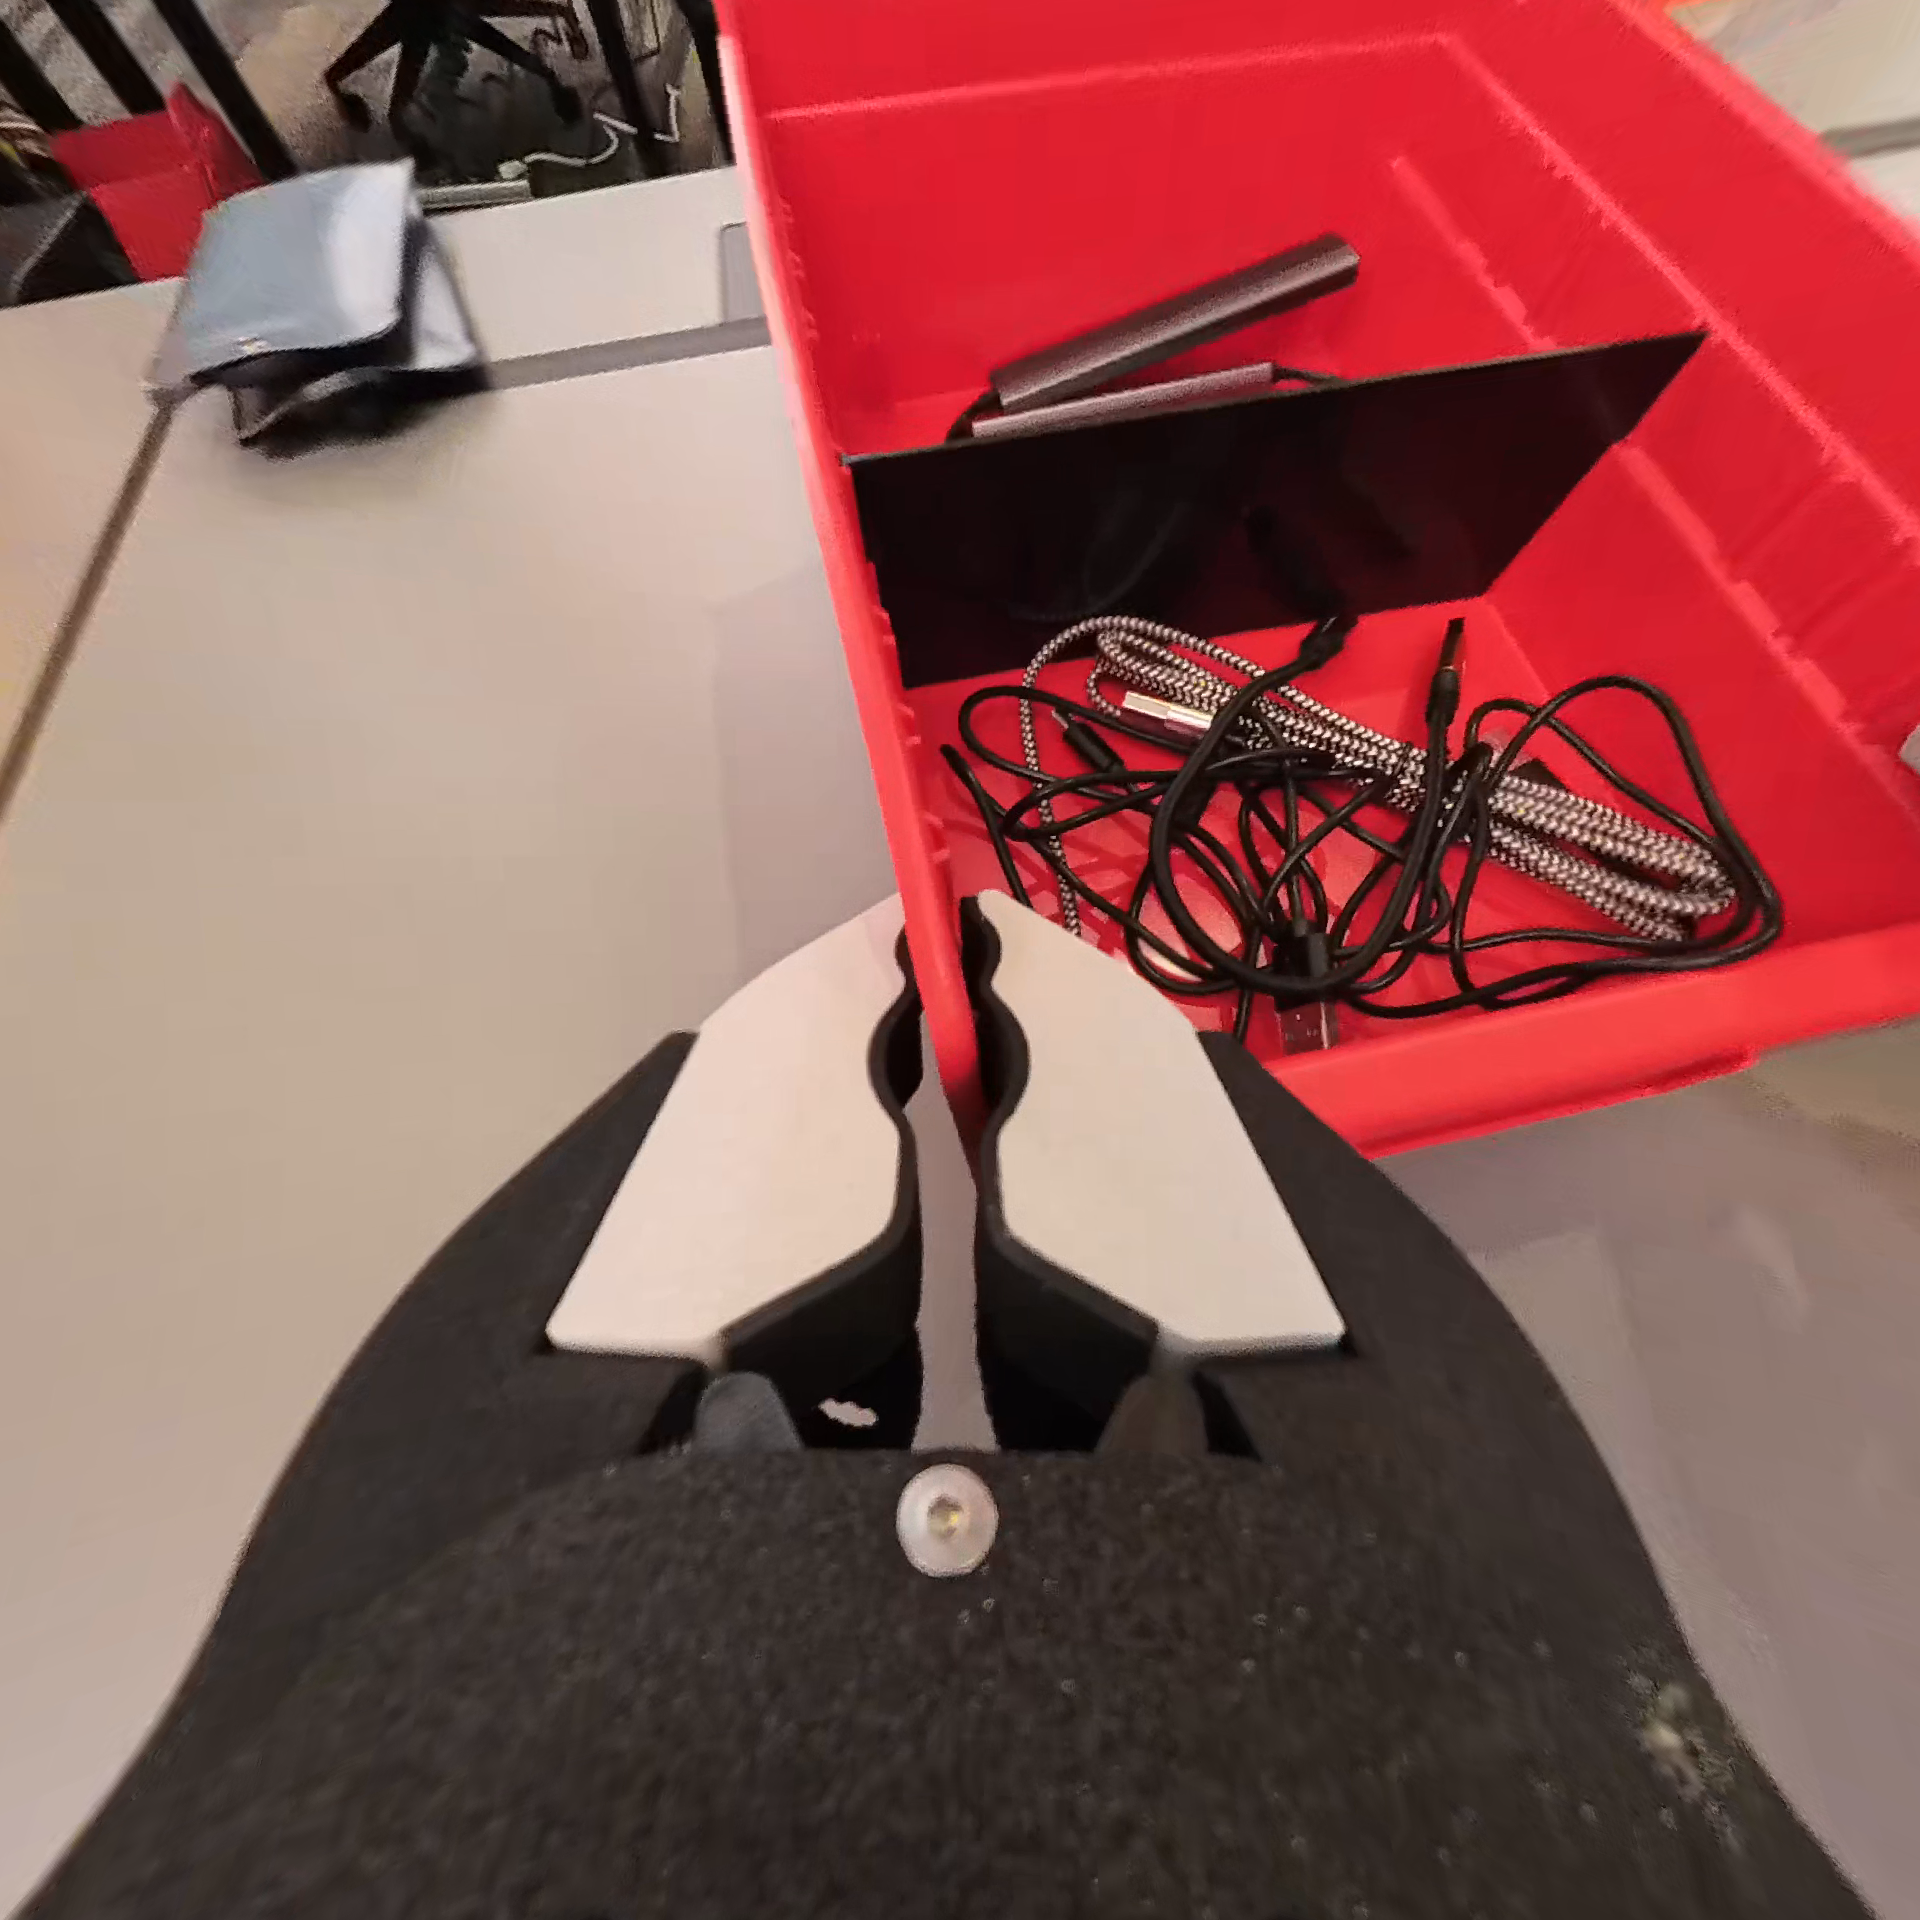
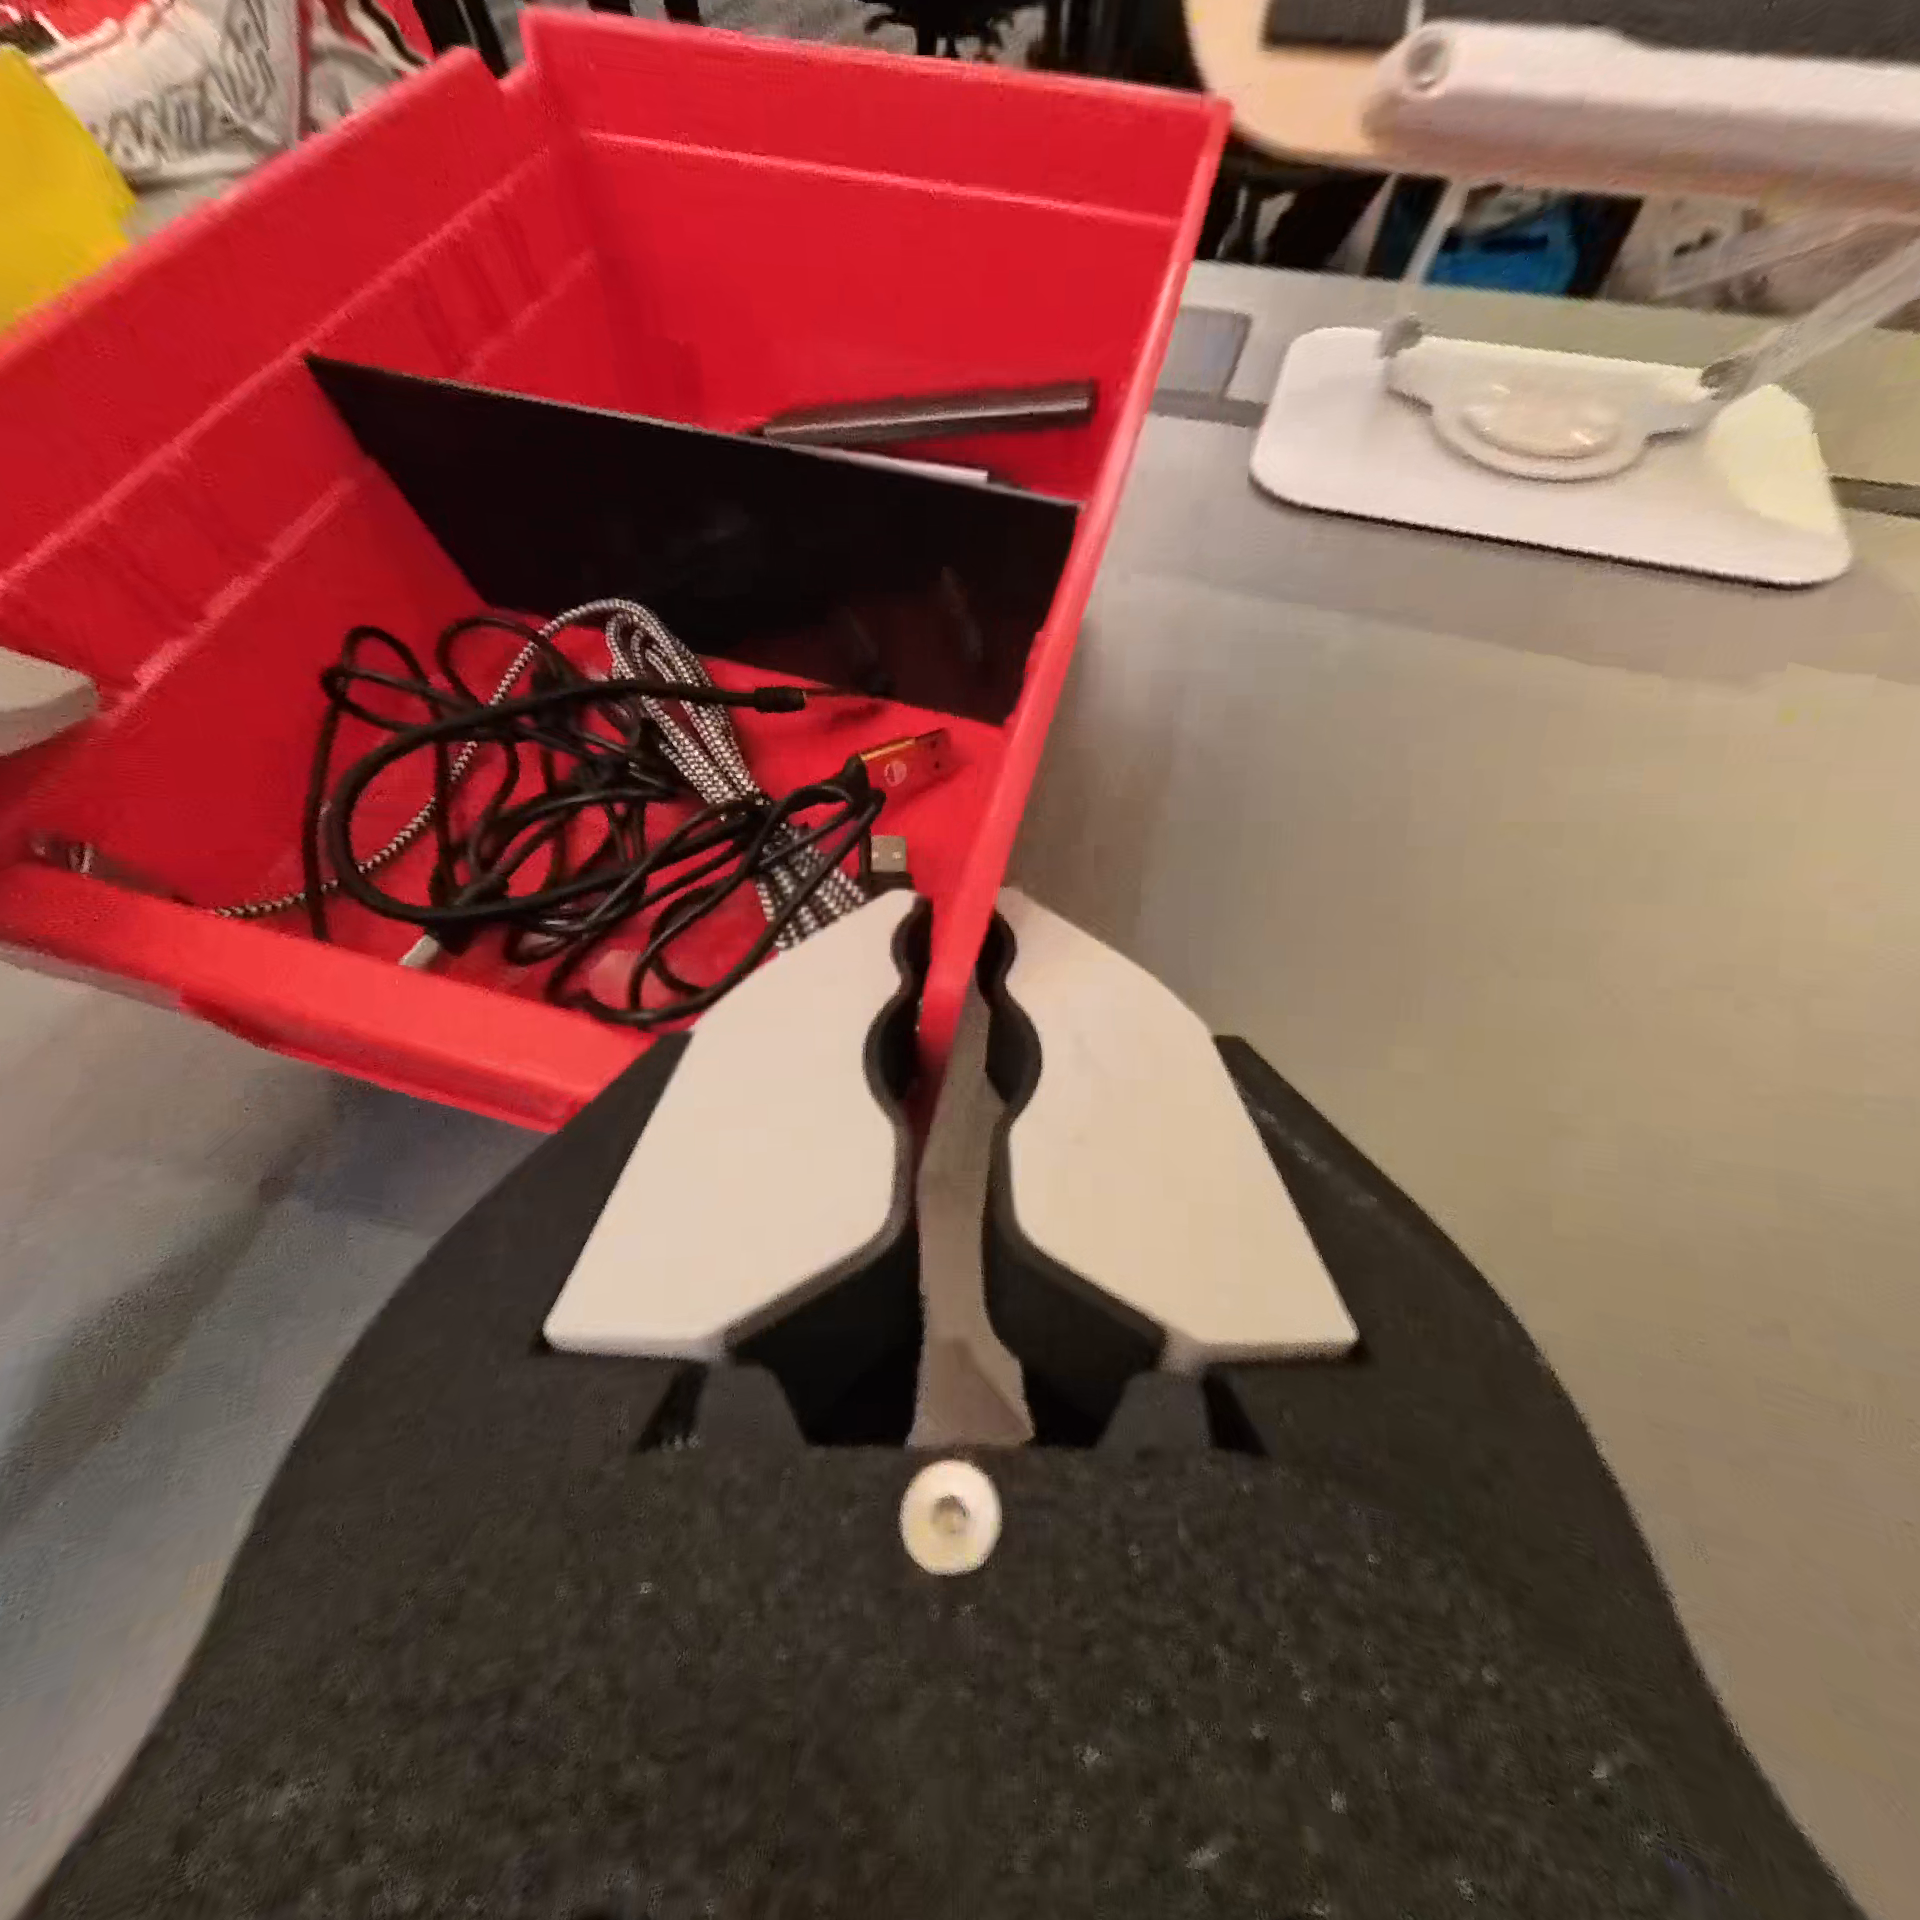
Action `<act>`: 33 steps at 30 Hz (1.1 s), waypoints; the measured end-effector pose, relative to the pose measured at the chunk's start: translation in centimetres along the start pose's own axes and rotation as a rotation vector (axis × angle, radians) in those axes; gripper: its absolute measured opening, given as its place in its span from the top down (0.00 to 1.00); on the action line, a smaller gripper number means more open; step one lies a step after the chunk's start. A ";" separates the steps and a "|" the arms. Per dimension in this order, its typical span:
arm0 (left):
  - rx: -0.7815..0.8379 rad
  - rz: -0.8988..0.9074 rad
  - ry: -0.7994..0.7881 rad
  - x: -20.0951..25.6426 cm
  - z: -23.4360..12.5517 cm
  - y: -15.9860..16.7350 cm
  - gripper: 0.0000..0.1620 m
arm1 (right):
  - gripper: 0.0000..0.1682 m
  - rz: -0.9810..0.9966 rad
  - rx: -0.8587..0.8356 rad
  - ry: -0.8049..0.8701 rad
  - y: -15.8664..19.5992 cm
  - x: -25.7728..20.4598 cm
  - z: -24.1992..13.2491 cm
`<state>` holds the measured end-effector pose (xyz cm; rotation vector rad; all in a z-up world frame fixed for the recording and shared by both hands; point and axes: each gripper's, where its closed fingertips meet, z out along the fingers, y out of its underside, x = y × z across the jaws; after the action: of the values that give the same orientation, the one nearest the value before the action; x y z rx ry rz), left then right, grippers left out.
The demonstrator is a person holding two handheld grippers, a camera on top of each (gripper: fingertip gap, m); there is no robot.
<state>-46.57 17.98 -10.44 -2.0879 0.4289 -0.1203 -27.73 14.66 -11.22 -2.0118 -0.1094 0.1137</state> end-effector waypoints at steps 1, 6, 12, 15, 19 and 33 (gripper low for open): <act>-0.006 0.003 0.004 -1.4 0.5 0.3 0.98 | 0.95 -0.008 0.002 -0.003 0.1 -1.2 0.9; -0.001 -0.119 0.072 -4.5 2.9 2.0 0.98 | 0.93 0.008 -0.003 -0.012 0.4 -4.1 3.3; 0.064 -0.176 0.035 -4.9 2.5 1.6 0.93 | 0.89 0.001 -0.036 -0.195 0.3 -4.7 3.1; 0.109 -0.188 -0.014 -5.9 0.3 0.7 0.84 | 0.87 0.034 -0.008 -0.326 -1.0 -4.5 0.1; 0.198 -0.242 -0.044 -5.7 -4.5 -1.3 0.83 | 0.80 -0.065 0.094 -0.446 -2.8 -2.0 -5.8; 0.147 -0.278 0.269 12.5 -4.8 1.6 0.81 | 0.83 0.085 0.198 0.078 5.7 32.5 -17.5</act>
<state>-36.58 8.98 -10.33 -1.9814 0.2775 -0.5847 6.87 0.79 -9.89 -1.8206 0.0361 0.0962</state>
